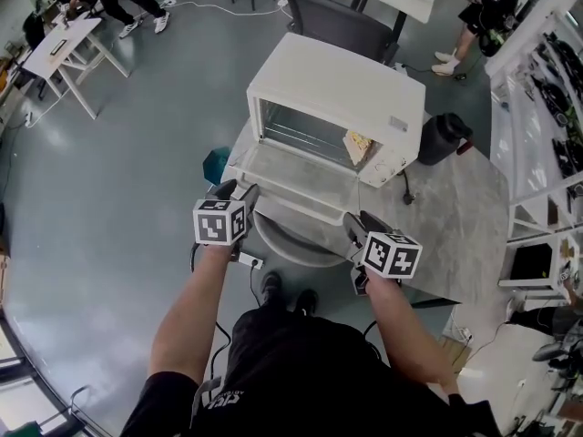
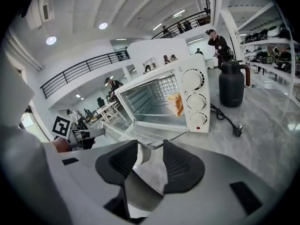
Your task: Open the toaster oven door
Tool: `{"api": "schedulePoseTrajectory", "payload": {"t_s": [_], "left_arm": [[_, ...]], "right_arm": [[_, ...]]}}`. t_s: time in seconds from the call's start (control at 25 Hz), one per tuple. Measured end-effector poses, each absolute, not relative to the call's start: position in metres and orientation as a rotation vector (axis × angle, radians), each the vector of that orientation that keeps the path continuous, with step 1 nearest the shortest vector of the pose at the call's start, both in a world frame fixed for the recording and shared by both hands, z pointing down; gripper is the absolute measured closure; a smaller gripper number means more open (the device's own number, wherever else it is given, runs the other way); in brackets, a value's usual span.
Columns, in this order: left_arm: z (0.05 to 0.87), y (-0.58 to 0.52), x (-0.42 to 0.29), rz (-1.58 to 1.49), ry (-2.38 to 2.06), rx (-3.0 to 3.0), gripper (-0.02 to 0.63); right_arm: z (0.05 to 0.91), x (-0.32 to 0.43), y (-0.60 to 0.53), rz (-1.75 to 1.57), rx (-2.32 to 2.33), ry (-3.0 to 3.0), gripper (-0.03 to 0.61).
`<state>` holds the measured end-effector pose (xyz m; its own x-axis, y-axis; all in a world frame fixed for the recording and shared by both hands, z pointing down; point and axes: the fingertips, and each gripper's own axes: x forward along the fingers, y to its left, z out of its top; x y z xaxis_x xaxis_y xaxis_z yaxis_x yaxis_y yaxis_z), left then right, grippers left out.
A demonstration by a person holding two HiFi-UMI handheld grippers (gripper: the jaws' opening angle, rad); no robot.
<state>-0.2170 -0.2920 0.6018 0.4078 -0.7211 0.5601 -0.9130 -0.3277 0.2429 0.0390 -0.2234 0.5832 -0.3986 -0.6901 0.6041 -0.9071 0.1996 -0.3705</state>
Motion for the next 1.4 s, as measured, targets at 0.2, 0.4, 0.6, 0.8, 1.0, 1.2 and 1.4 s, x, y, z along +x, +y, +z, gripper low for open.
{"api": "schedulePoseTrajectory", "payload": {"t_s": [0.2,0.4,0.6,0.8,1.0,1.2,1.4], "left_arm": [[0.599,-0.281,-0.219,0.521,-1.382,2.154,0.377],[0.582,-0.276,-0.229,0.443,-1.419,2.131,0.377],[0.579,-0.288,-0.245,0.423,-1.461,2.107,0.373],[0.592,-0.297,-0.252,0.493,-1.469,2.106,0.371],[0.614,-0.295,-0.25,0.555,-1.415,2.095,0.368],[0.631,-0.293,-0.251,0.555,-1.367,2.082,0.368],[0.648,-0.288,-0.25,0.597,-1.319,2.075,0.368]], "right_arm": [[0.588,0.036,-0.22,0.972,1.521,-2.156,0.414],[0.595,0.035,-0.214,0.975,1.503,-2.138,0.413],[0.609,0.03,-0.204,1.014,1.481,-2.117,0.407],[0.623,0.027,-0.197,1.039,1.454,-2.093,0.405],[0.63,0.025,-0.19,1.053,1.447,-2.07,0.407],[0.644,0.022,-0.185,1.066,1.425,-2.046,0.408],[0.659,0.022,-0.178,1.081,1.411,-2.02,0.41]]}}
